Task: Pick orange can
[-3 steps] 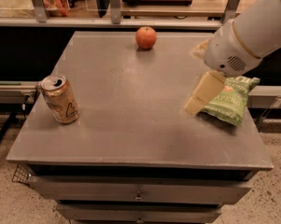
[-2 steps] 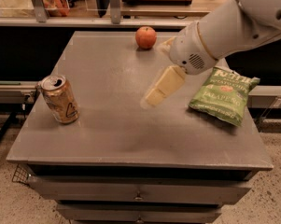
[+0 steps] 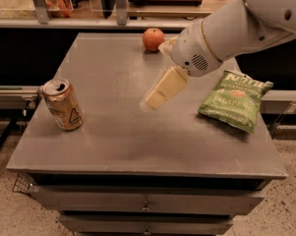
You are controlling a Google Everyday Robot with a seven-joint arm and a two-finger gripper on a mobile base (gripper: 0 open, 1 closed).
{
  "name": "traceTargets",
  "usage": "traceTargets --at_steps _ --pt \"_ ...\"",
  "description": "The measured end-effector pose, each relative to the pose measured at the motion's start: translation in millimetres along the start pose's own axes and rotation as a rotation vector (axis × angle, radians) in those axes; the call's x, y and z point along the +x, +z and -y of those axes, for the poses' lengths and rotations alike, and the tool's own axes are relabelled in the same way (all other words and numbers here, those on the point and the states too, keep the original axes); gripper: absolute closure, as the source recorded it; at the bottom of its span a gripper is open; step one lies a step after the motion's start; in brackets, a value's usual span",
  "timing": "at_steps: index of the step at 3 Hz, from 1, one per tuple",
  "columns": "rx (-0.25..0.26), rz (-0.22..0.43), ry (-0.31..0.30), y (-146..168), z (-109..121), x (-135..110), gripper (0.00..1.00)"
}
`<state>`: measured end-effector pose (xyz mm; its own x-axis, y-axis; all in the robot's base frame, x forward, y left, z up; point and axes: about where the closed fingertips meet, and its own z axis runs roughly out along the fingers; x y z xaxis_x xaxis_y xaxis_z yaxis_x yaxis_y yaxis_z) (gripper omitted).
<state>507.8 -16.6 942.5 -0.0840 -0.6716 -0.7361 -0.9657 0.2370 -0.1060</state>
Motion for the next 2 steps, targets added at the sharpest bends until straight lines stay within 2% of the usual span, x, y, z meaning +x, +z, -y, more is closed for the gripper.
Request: traceTargets --at_steps 1,2 --pt "0.008 0.072 0.003 16.7 -5.3 -11.5 0.00" --pt "-0.011 0.205 -0.011 56.3 -14.1 -40.2 0.00"
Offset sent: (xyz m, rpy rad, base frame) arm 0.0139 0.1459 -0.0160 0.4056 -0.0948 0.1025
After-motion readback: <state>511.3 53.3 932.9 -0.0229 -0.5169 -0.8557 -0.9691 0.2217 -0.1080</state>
